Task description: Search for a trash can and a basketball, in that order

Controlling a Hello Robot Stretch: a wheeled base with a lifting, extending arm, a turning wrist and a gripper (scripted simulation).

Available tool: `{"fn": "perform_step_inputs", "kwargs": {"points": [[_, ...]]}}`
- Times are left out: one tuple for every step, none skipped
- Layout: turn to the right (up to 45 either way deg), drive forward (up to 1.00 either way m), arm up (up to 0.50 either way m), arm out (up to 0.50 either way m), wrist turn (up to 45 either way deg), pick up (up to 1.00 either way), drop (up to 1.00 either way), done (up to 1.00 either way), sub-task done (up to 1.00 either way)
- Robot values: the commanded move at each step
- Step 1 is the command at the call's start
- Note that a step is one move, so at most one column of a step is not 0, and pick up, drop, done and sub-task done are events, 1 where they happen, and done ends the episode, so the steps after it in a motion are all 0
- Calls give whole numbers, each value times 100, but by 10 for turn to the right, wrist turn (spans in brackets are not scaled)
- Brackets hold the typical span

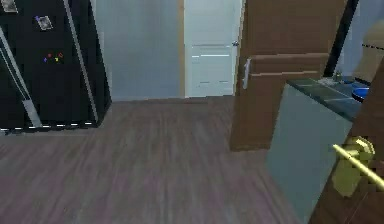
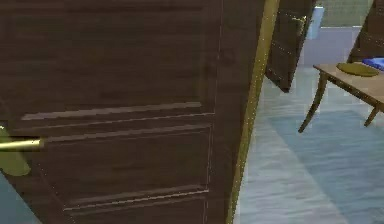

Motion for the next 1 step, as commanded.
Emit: {"fn": "perform_step_inputs", "kwargs": {"points": [[0, 100, 0, 0, 0, 0, 0, 0, 0]]}}
